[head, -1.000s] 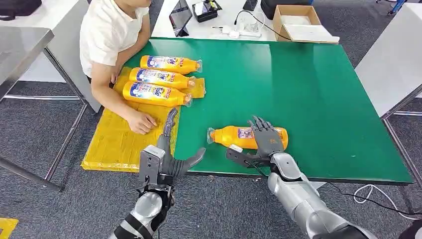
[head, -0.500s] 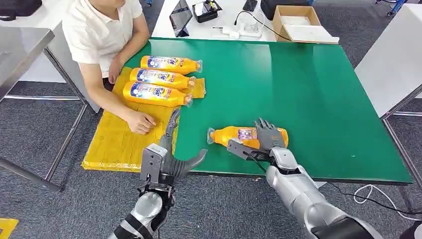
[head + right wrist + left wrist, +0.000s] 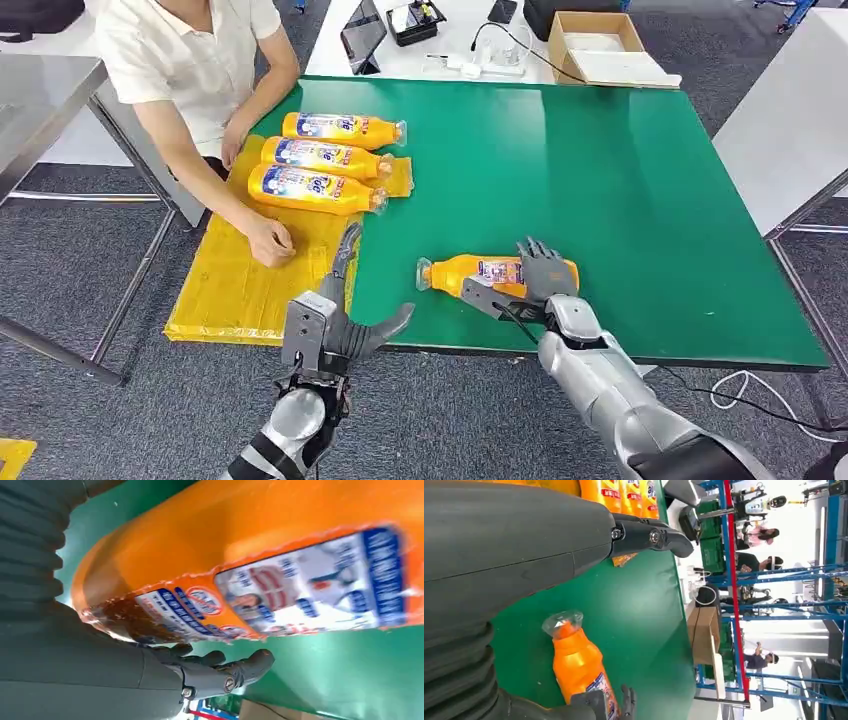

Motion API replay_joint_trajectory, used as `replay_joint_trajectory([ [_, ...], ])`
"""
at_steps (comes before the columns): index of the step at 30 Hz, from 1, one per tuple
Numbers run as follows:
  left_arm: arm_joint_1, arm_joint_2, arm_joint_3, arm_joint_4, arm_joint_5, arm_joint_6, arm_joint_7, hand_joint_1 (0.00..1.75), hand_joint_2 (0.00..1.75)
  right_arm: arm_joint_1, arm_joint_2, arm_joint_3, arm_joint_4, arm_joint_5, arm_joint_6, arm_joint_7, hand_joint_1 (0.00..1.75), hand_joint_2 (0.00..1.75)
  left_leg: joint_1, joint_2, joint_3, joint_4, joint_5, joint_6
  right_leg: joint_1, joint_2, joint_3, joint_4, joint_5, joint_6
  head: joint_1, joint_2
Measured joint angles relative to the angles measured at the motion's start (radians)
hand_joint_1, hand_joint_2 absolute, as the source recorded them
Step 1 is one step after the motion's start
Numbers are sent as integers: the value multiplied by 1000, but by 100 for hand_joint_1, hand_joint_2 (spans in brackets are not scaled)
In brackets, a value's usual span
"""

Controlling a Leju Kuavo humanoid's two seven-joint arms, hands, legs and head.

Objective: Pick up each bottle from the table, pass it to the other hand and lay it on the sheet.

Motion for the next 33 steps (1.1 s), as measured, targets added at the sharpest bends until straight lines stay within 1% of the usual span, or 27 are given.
replay_joint_trajectory([
  [14, 0, 3, 0, 0, 16, -5, 0, 0, 175, 7, -31, -41, 21, -61, 9, -59, 175, 175, 0, 0, 2, 0, 0, 0, 0, 0, 2, 0, 0, 0, 0, 0],
  [16, 0, 4, 0, 0, 33, -10, 3, 0, 175, 8, -34, -55, 22, -97, 14, -98, 175, 175, 0, 0, 3, 0, 0, 0, 0, 0, 2, 0, 0, 0, 0, 0],
  [20, 0, 5, 3, 0, 74, -20, 11, 0, 175, 10, -39, -118, 22, -240, 60, -211, 175, 175, 0, 2, 7, 0, -1, 0, 0, 0, 6, -1, 0, 0, 0, 0],
  [24, 1, 5, 10, 0, 84, -25, 15, 0, 175, 14, -39, -158, 22, -257, 69, -232, 175, 175, 0, 4, 10, 0, -1, 0, 0, 1, 8, -1, 0, 0, 0, 0],
  [27, 5, 6, 10, 0, 113, -36, 16, 0, 175, 22, -37, -185, 21, -309, 84, -286, 175, 175, 1, 4, 12, 0, -2, 0, 1, 1, 11, -1, 0, 0, 1, 0],
  [29, 13, 7, 15, -3, 163, -56, 26, 0, 175, 33, -29, -212, 11, -384, 113, -370, 175, 175, 1, 5, 15, 0, -4, -2, 1, 4, 13, -1, 0, -1, 0, 0],
  [30, 16, 6, 19, -4, 221, -81, 50, 0, 175, 43, -22, -227, -1, -431, 126, -410, 175, 175, 1, 6, 16, 0, -4, -3, 1, 5, 13, -1, 0, -1, 0, 0],
  [33, 30, 5, 40, -4, 383, -95, 92, 0, 175, 85, 2, -251, -51, -522, 126, -473, 175, 175, 1, 6, 16, 0, -3, -3, 1, 5, 12, -1, 0, -1, 0, 0],
])
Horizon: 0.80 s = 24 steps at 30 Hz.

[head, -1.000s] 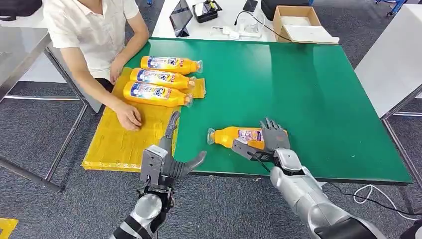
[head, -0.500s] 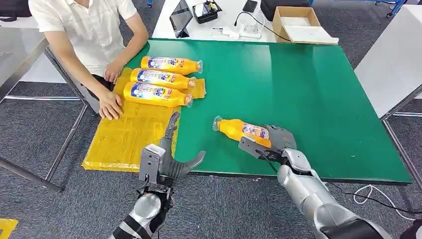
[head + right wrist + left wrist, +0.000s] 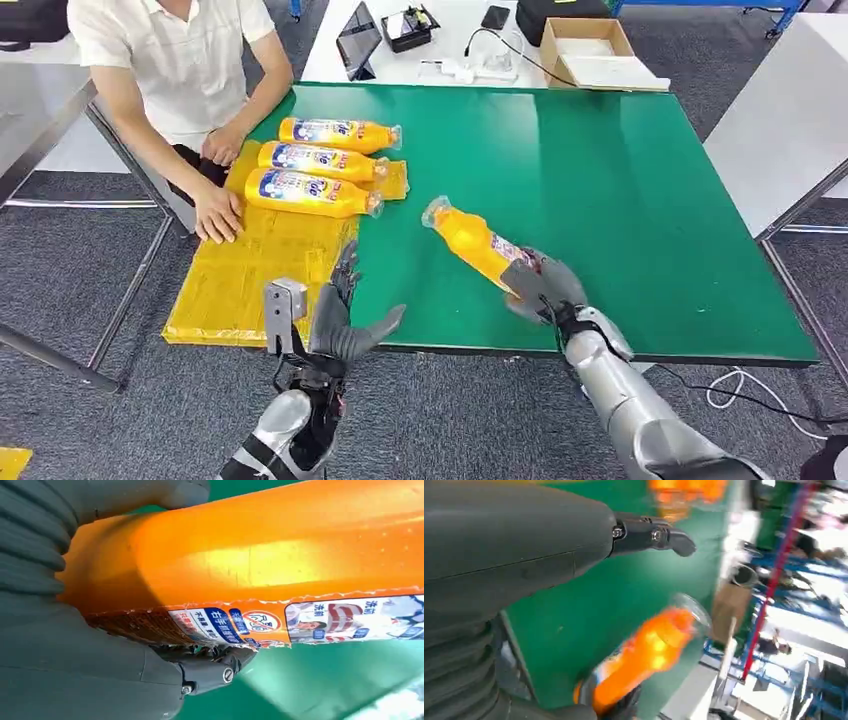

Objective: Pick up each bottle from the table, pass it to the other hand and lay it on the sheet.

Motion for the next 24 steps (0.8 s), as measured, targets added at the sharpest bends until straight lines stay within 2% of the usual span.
replay_joint_trajectory([
  [4, 8, 6, 10, 3, 100, -9, 12, 0, 175, 64, 26, 0, -105, -101, 11, -40, 175, 175, 0, -1, -3, 0, 2, 1, 0, -1, -2, 1, 0, 0, 0, 0],
  [12, 15, 11, 20, 3, 136, -16, 19, 0, 175, 120, 42, 0, -202, -142, 15, -59, 175, 175, -1, -2, -11, 0, 2, 2, -1, -1, -8, 1, 0, 0, 0, 0],
  [16, 18, 19, 20, 3, 195, -30, 21, 0, 175, 165, 46, 5, -308, -262, 39, -113, 175, 175, -1, -3, -14, 0, 2, 2, -1, -2, -12, 1, 0, 0, 0, 0],
  [21, 22, 29, 14, -11, 199, -52, -15, 0, 175, 220, 52, 57, -475, -338, 81, -113, 175, 175, 0, -2, -15, 0, 2, 1, 0, -1, -13, 1, 0, 0, 0, 0],
  [24, 22, 34, -7, -55, 131, -52, -47, 0, 175, 238, 61, 104, -506, -345, 84, -112, 173, 175, 0, -2, -16, 0, 2, 1, 0, -2, -13, 1, 0, 0, 0, 0],
])
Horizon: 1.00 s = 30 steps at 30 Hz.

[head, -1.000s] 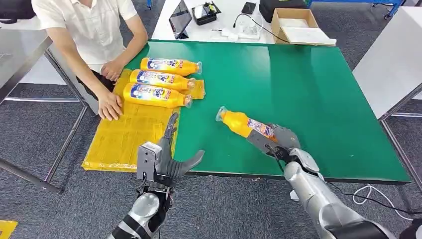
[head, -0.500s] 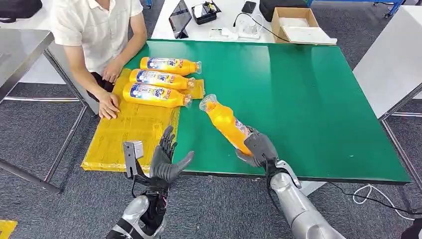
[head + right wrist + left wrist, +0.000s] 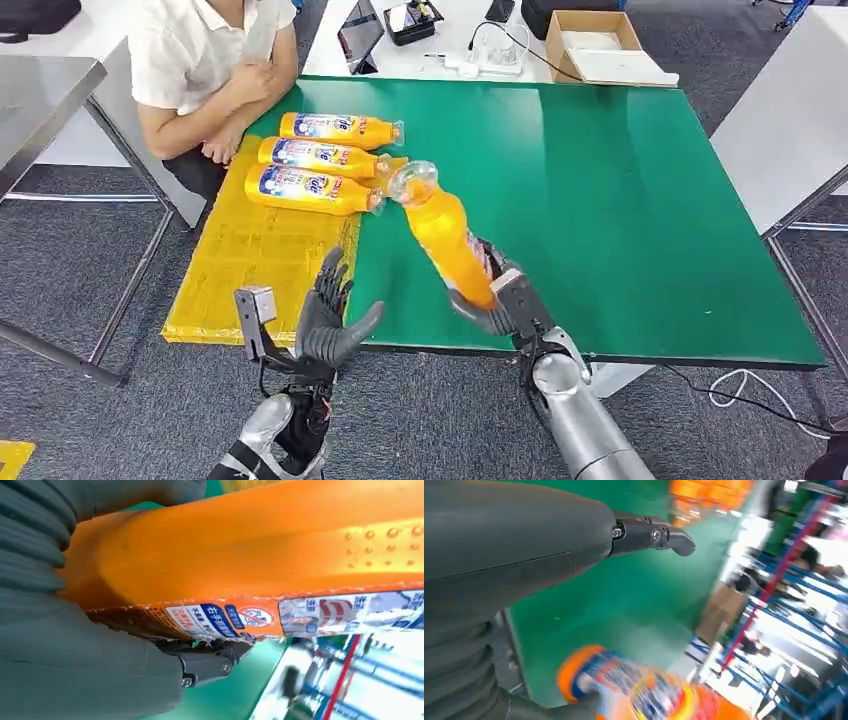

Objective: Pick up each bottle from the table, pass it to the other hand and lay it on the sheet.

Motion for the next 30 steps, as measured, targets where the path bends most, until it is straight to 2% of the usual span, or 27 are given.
replay_joint_trajectory([
  [14, -7, 7, -48, -54, -12, -30, 54, 0, 175, 6, 48, 136, -3, 27, -29, -27, 169, 175, 0, 0, 0, 0, 0, 0, 0, 0, 0, 0, 0, 0, 0, 0],
  [15, -9, 7, -49, -55, -10, -32, 54, 0, 175, 5, 49, 141, -2, 27, -29, -26, 168, 175, 0, 0, 0, 0, 0, 0, 0, 0, 0, 0, 0, 0, 0, 0],
  [16, -9, 7, -50, -57, -8, -36, 54, 0, 175, 5, 51, 147, 0, 27, -29, -24, 175, 175, 0, 0, 0, 0, 0, 0, 0, 0, 0, 0, 0, 0, 0, 0],
  [30, -17, 6, -59, -72, 41, -34, 77, 0, 175, -6, 65, 184, 32, 41, -42, -31, 173, 175, 0, 0, 0, 0, 0, 0, 0, 0, 0, 0, 0, 0, 0, 0],
])
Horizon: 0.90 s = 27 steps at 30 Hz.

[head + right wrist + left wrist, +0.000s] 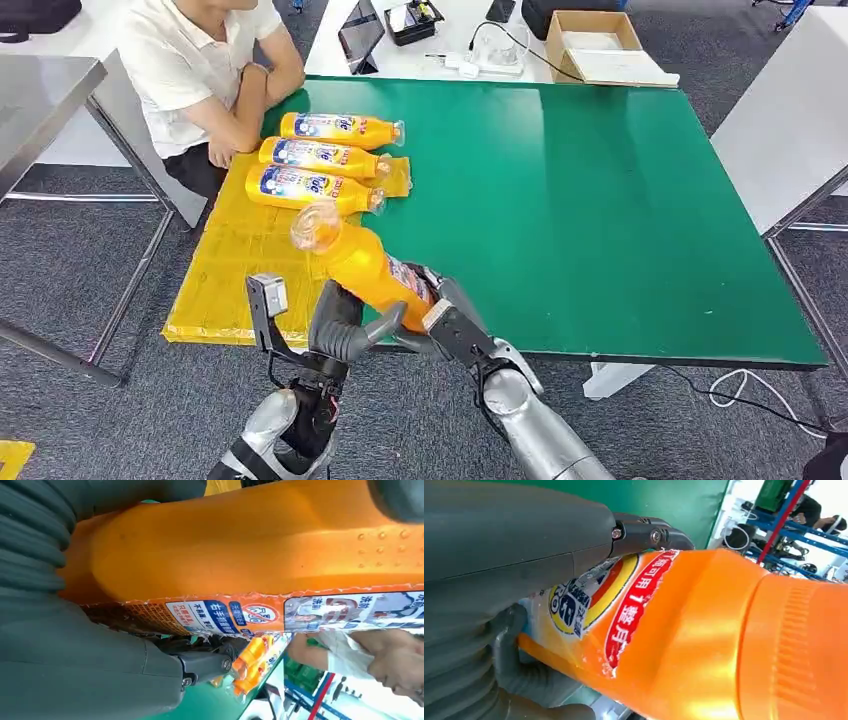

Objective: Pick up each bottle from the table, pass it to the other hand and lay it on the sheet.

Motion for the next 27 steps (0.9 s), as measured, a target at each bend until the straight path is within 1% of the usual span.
replay_joint_trajectory([
  [6, 0, -1, 0, -22, 7, 5, -17, 0, 175, 0, 0, 27, 3, 4, 2, 0, 175, 175, 0, 0, 0, 0, 0, 0, 0, 0, 0, 0, 0, 0, 0, 0],
  [7, 0, -1, 0, -25, 7, 3, -17, 65, 175, 0, 0, 30, 3, 7, 1, 0, 175, 175, 0, 0, 0, 0, 0, 0, 0, 0, 0, 0, 0, 0, 0, 0],
  [8, 0, -1, 0, -30, 8, 1, -17, 166, 175, 0, 0, 33, 5, 11, -1, 0, 175, 175, 0, 0, 0, 0, 0, 0, 0, 0, 0, 0, 0, 0, 0, 0],
  [9, 0, -1, -1, -33, 9, -2, -17, 175, 175, 0, 0, 37, 7, 14, -3, -1, 173, 175, 0, 0, 0, 0, 0, 0, 0, 0, 0, 0, 0, 0, 0, 0],
  [10, 0, -1, -2, -35, 11, -4, -16, 175, 175, 0, 1, 40, 10, 15, -4, -2, 175, 175, 0, 0, 0, 0, 0, 0, 0, 0, 0, 0, 0, 0, 1, 0],
  [13, -2, -1, 0, -35, 48, -11, -2, 175, 175, 0, 5, 53, 15, 34, -11, -6, 168, 175, 0, 0, 0, 0, 0, 0, 0, 0, 0, 0, 0, 0, 0, 0],
  [15, -3, -1, 6, -34, 64, -17, 2, 175, 175, -1, 7, 57, 18, 37, -13, -6, 155, 175, 0, 0, 0, 0, 0, 0, 0, 0, 0, 0, 0, 0, 0, 0],
  [16, -3, -1, 8, -32, 69, -21, 3, 175, 175, -3, 7, 60, 19, 39, -13, -6, 145, 175, 0, 0, 0, 0, 0, 0, 0, 0, 0, 0, 0, 0, 0, 0],
  [18, -3, -1, 15, -29, 84, -34, 1, 175, 175, -6, 7, 66, 22, 39, -11, -7, 147, 175, 0, 0, 0, 0, 0, 0, 0, 0, 0, 0, 0, 0, 0, 0],
  [19, -3, -1, 17, -29, 88, -41, 1, 175, 175, -7, 7, 68, 24, 37, -10, -10, 134, 175, 0, 0, 0, 0, 0, 0, 0, 0, 0, 0, 0, 0, 0, 0],
  [20, -3, 0, 19, -29, 94, -49, 1, 175, 175, -8, 7, 71, 25, 34, -9, -13, 134, 175, 0, 0, 0, 0, 0, 0, 0, 0, 0, 0, 0, 0, 0, 0],
  [21, -4, 2, 20, -29, 99, -56, 4, 175, 175, -9, 8, 74, 27, 32, -9, -16, 40, 175, 0, 0, 0, 0, 0, 0, 0, 0, 0, 0, 0, 0, 0, 0],
  [22, -3, 2, 21, -29, 104, -61, 8, 175, 175, -9, 8, 76, 27, 31, -9, -19, 0, 175, 0, 0, 0, 0, 0, 0, 0, 0, 0, 0, 0, 0, 0, 0],
  [27, -4, 5, 30, -28, 118, -80, 16, 175, 175, -7, 9, 87, 27, 31, -8, -27, 0, 175, 0, 0, 0, 0, 0, 0, 0, 0, 0, 0, 0, 0, 0, 0],
])
